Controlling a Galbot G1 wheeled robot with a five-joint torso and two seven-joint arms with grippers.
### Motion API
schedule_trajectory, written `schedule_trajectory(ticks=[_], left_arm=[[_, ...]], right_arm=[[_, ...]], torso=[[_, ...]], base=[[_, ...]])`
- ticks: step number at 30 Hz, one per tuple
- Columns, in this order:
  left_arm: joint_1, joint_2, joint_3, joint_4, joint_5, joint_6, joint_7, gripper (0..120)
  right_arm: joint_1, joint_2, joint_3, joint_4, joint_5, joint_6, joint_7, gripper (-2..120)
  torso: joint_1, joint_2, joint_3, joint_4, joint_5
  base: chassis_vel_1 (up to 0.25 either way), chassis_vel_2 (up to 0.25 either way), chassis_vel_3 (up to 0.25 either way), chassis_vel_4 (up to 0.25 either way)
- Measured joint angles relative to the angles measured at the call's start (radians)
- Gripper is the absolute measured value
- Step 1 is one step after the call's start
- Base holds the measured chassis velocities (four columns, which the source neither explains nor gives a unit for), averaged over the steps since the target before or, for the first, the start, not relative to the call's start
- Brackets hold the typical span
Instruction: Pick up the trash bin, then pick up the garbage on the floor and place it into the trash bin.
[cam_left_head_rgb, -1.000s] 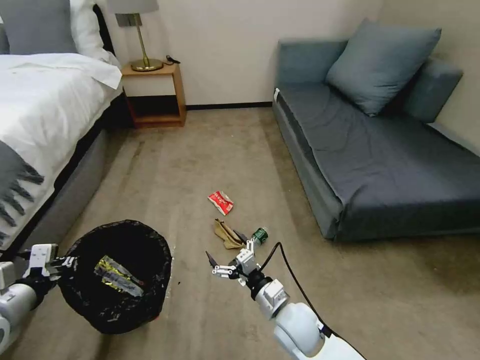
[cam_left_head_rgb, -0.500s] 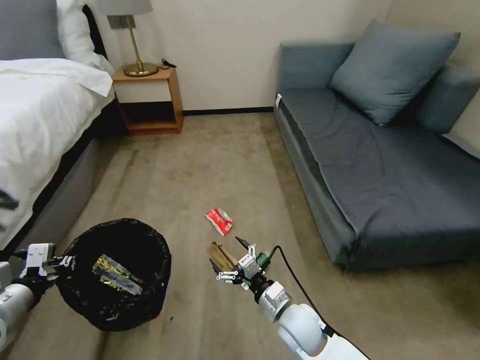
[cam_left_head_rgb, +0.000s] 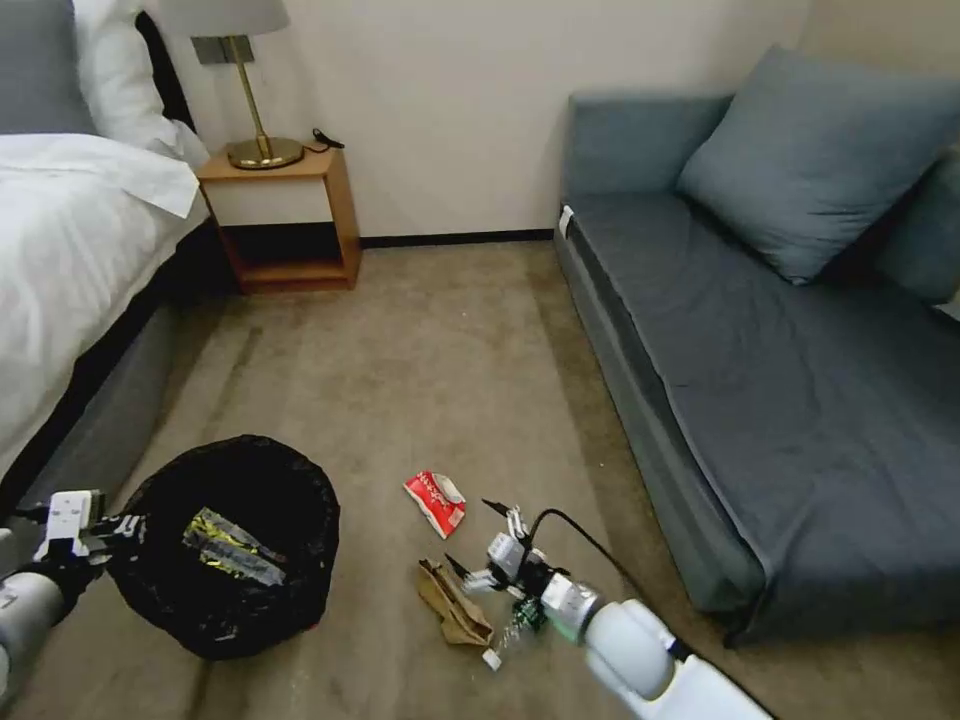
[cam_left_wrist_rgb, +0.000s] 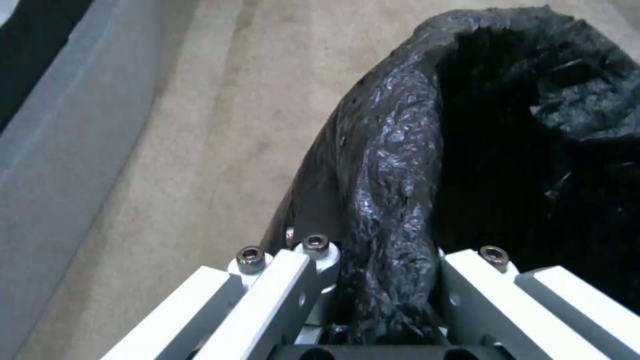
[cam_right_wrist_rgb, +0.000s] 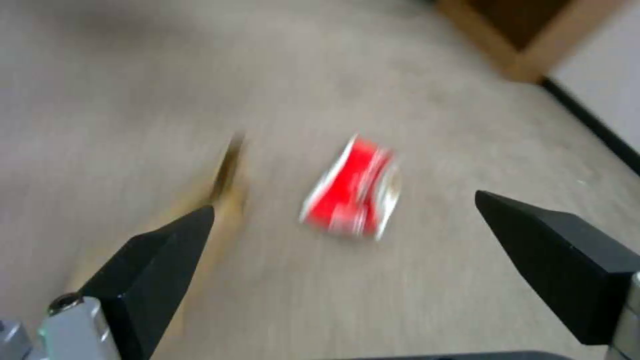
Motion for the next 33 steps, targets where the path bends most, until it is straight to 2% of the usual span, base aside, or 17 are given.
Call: schedule_trajectory(ticks=[2,5,7,11,14,22,26,29,30,31,33], left_arm=[[0.000,-0.002,0.001,0.001,0.001,0.000,0.001,5],[0.000,-0.004,0.001,0.001,0.002,0.000,0.002,5],[0.003,-0.008,0.000,0.001,0.007,0.001,0.003,5],[0.011,-0.015,-0.006,0.001,0.013,0.002,0.005,5],[0.020,-0.025,-0.013,-0.003,0.017,0.003,0.006,5],[0.026,-0.026,-0.025,-0.006,0.017,0.003,0.009,5],[0.030,-0.027,-0.033,-0.007,0.017,0.003,0.009,5],[0.032,-0.033,-0.036,-0.007,0.016,0.003,0.010,5],[0.031,-0.034,-0.036,-0.007,0.016,0.003,0.010,5],[0.031,-0.034,-0.036,-0.007,0.016,0.003,0.010,5],[0.029,-0.035,-0.035,-0.004,0.016,0.003,0.010,5]], right_arm=[[0.029,-0.030,0.015,-0.044,-0.094,0.057,-0.087,100],[0.051,-0.040,0.012,-0.077,-0.141,0.091,-0.124,100],[0.086,-0.035,0.002,-0.134,-0.201,0.144,-0.172,100],[0.112,-0.013,-0.003,-0.181,-0.272,0.201,-0.203,100],[0.137,0.017,-0.005,-0.224,-0.399,0.267,-0.241,100],[0.185,0.081,-0.019,-0.317,-0.524,0.322,-0.240,99],[0.208,0.102,-0.019,-0.363,-0.564,0.357,-0.255,88],[0.229,0.118,-0.003,-0.397,-0.571,0.410,-0.315,74],[0.231,0.121,-0.002,-0.401,-0.565,0.418,-0.329,70],[0.231,0.121,-0.002,-0.401,-0.565,0.418,-0.329,70],[0.232,0.127,0.007,-0.407,-0.553,0.432,-0.367,59]], torso=[[0.000,0.000,0.000,0.0000,-0.0002],[0.000,0.000,0.000,0.0000,-0.0001],[0.000,0.000,0.000,-0.0001,-0.0002],[0.000,0.000,0.000,0.0000,0.0000],[0.000,0.000,0.000,0.0002,-0.0001],[0.000,0.000,0.000,0.0002,-0.0001],[0.000,0.000,0.000,0.0001,-0.0003],[0.000,0.000,0.000,0.0001,-0.0005],[0.000,0.000,0.000,0.0001,-0.0004],[0.000,0.000,0.000,0.0001,-0.0004],[0.000,0.000,0.000,0.0000,-0.0005]], base=[[0.050,-0.059,-0.052,0.053],[0.015,-0.020,-0.017,0.015],[0.000,0.000,0.000,0.000],[0.000,0.000,0.000,0.000],[0.000,0.000,0.000,0.000],[0.000,0.000,0.000,0.000],[0.000,0.000,0.000,0.000],[0.000,0.000,0.000,0.000],[0.000,0.000,0.000,0.000],[0.000,0.000,0.000,0.000],[0.000,0.000,0.000,0.000]])
